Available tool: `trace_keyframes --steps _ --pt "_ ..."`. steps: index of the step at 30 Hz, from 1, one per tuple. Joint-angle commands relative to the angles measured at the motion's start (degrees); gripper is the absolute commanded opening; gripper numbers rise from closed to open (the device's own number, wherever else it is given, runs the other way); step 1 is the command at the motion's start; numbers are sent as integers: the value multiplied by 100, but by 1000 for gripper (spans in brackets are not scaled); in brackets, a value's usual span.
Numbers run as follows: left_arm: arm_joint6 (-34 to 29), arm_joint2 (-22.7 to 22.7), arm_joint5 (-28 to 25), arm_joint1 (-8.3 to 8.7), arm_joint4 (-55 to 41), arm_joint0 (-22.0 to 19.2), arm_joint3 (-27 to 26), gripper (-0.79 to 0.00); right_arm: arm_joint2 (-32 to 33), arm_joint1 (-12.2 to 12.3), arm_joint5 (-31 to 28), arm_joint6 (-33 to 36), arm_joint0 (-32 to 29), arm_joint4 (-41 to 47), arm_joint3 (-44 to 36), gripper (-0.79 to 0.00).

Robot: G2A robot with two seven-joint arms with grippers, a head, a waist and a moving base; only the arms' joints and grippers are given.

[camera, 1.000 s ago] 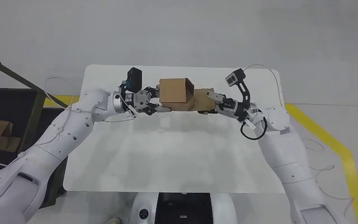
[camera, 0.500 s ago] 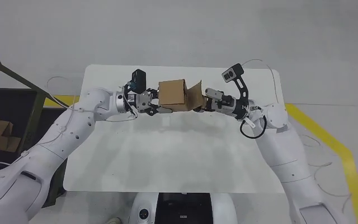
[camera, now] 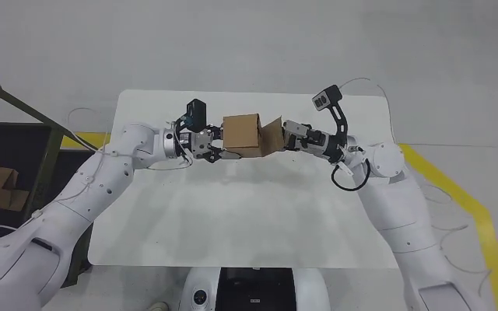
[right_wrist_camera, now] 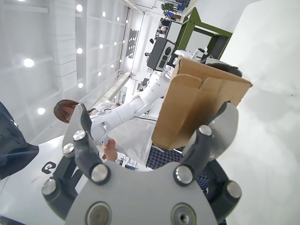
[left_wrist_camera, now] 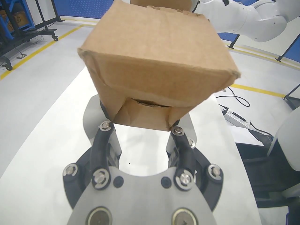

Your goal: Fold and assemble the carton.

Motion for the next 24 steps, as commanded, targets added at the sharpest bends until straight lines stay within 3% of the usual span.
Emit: trace_keyframes --steps 1,2,3,4,5,6,12,17,24 --pt "-14 -18 0 -2 4 12 -3 -440 20 6 17 46 -16 88 16 0" --pt "-20 -26 0 -3 4 18 -7 -440 15 6 39 70 -24 152 21 -28" --pt "-26 -31 0 -3 5 22 -6 -440 12 6 54 84 -25 180 30 -231" --pt "-42 -36 0 -4 19 27 -12 -437 1 6 84 99 -25 212 47 -296" --pt "-50 -44 0 -7 22 37 -19 -434 -30 -4 176 122 -44 395 74 -409" --pt "-53 -49 0 -9 22 40 -21 -434 -39 -9 214 132 -43 484 90 -437" --pt "-146 -138 0 -20 130 70 -26 -434 -139 -24 480 135 16 612 294 -480" --pt "-201 -230 0 -37 173 131 -54 -431 -140 1 528 31 79 227 333 -579" --pt "-291 -338 0 -52 224 194 -87 -422 -84 63 606 -115 83 -422 185 -603"
